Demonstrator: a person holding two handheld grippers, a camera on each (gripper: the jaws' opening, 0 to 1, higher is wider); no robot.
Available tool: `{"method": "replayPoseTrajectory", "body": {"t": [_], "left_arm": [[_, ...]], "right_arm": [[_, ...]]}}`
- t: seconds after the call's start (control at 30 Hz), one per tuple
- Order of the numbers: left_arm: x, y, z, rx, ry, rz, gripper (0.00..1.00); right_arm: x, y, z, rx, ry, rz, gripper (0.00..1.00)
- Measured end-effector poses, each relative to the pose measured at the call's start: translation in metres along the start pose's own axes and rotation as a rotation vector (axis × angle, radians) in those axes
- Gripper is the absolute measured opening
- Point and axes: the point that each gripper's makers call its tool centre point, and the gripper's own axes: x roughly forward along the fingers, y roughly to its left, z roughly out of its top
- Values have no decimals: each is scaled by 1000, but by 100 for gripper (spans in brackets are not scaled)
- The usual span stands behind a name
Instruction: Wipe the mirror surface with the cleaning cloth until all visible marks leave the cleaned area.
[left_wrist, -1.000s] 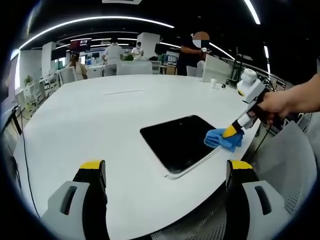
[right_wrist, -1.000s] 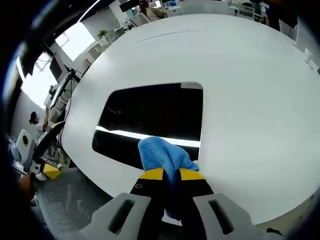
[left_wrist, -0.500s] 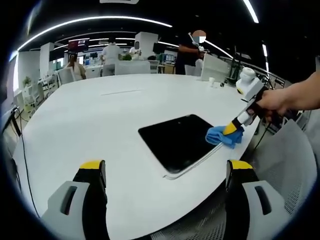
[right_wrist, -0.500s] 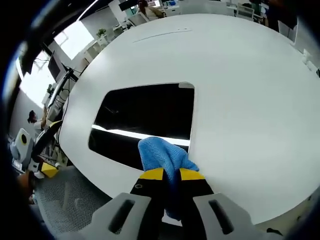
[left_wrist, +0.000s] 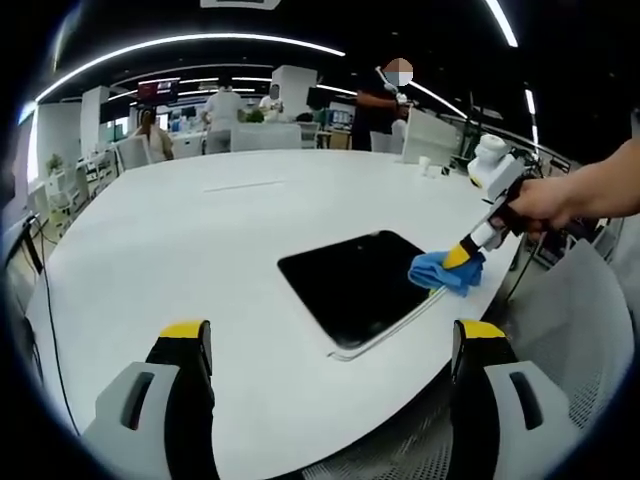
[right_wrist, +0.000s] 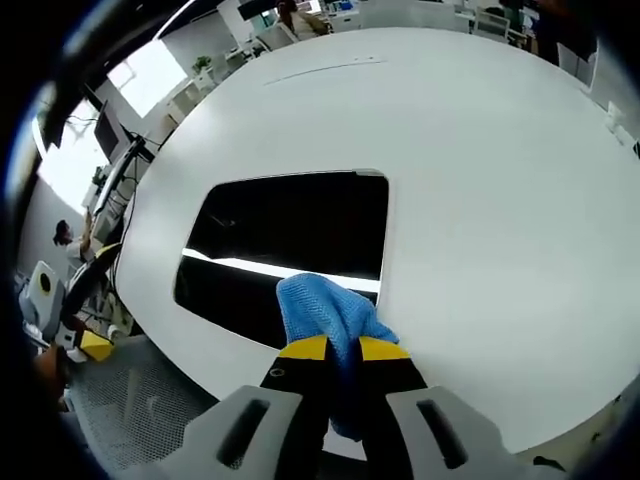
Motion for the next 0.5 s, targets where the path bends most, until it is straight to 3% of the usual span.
{"method": "replayPoseTrajectory", "body": {"t": [0.5], "left_arm": [[0, 1, 2, 1, -10, 4, 99]], "right_arm": [[8, -3, 18, 14, -6, -24, 3]]}}
